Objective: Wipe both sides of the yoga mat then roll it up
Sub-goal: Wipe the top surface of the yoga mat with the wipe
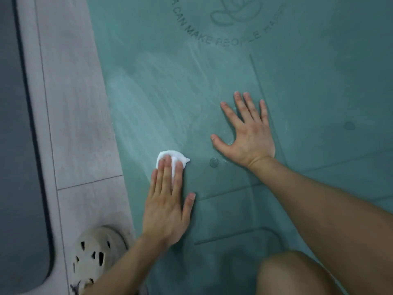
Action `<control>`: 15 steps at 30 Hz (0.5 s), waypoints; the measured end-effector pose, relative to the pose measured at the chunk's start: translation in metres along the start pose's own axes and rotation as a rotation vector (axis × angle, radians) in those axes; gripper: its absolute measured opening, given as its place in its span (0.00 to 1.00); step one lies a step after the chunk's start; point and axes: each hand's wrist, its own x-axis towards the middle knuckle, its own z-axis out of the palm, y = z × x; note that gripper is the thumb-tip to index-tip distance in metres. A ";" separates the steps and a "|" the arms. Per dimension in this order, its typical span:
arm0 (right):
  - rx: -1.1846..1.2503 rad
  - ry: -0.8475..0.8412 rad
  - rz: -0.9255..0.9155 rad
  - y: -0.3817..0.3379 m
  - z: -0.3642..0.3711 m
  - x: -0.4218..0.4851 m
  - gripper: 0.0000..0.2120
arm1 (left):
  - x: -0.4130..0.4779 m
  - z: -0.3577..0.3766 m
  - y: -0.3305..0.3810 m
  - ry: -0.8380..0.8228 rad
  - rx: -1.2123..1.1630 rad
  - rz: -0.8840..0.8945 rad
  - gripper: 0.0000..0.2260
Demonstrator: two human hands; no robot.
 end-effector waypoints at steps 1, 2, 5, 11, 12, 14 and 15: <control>0.005 0.007 0.001 0.000 0.000 -0.001 0.43 | -0.005 0.001 -0.001 0.000 0.015 0.043 0.35; 0.010 0.015 0.002 0.000 0.000 -0.002 0.42 | 0.001 0.000 -0.007 0.001 0.034 0.080 0.35; 0.025 0.045 0.008 0.002 0.000 -0.002 0.40 | 0.069 -0.004 -0.027 0.050 0.076 0.059 0.34; 0.027 0.010 0.048 0.014 -0.009 -0.049 0.40 | 0.156 -0.012 -0.011 0.083 0.058 -0.142 0.36; 0.000 -0.010 0.056 0.026 -0.013 -0.074 0.40 | 0.135 -0.008 -0.002 0.083 0.069 -0.079 0.35; -0.061 -0.030 0.061 0.051 -0.020 -0.120 0.42 | 0.076 0.004 0.022 0.073 0.084 0.057 0.33; -0.080 -0.044 0.061 0.060 -0.022 -0.134 0.43 | 0.045 0.011 0.033 0.050 0.078 0.115 0.33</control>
